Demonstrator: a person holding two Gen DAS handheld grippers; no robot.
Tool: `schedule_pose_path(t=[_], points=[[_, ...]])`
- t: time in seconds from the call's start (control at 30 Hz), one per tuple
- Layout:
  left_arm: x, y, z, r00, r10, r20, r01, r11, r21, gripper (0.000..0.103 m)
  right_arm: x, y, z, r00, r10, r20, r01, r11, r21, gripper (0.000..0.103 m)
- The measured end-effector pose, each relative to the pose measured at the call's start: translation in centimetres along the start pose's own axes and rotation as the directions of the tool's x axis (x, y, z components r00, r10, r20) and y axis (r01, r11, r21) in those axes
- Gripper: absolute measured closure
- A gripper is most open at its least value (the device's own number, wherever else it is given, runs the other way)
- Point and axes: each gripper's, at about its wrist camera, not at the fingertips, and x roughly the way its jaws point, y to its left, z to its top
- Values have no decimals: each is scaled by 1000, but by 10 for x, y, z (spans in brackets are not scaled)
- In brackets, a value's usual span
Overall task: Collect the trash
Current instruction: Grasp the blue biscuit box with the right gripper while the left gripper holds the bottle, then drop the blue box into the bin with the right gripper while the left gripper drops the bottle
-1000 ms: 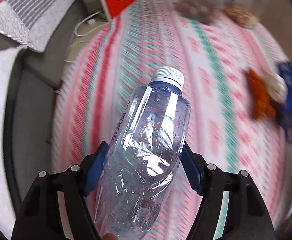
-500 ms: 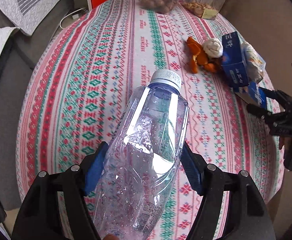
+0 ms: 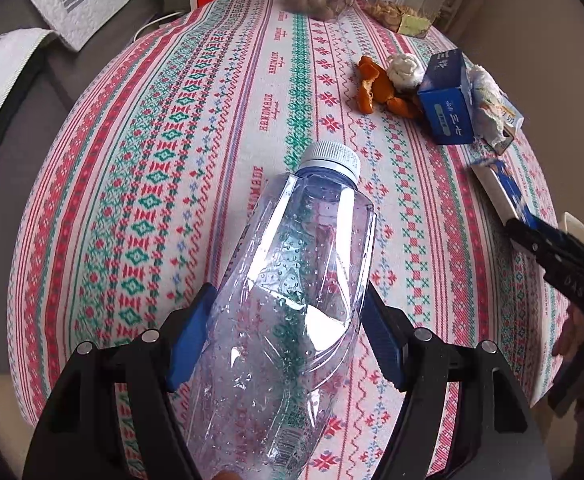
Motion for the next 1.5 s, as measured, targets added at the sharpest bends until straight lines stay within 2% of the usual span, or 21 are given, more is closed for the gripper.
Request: schedule_pose_path(t=[0.2,0.37,0.8,1.07,1.37,1.5], points=[[-8,-15,-25,1000,8,21,-8,1000,-11,33,-34,-7,-30,997,-46,66,40,995,91,47],[-16,-35,-44,999,2,34,-3,1000,2,33,-72,-14,-48,983,-117,139,101,988,115,47],[-34,-108,-58,996,-42,78,35,996,86,33,-129,-73,-84,948,-255,192,200,943,265,47],[-28,-149,-67,994,-73,81,61,988,145,33,-142,-125,-104,922,-352,165,271,886,376,47],[-30,-194,-64,991,-103,87,82,973,217,33,-145,-184,-114,887,-455,83,363,796,485,46],[-31,-218,-58,988,-124,88,98,963,251,33,-153,-209,-118,871,-488,53,382,743,549,43]])
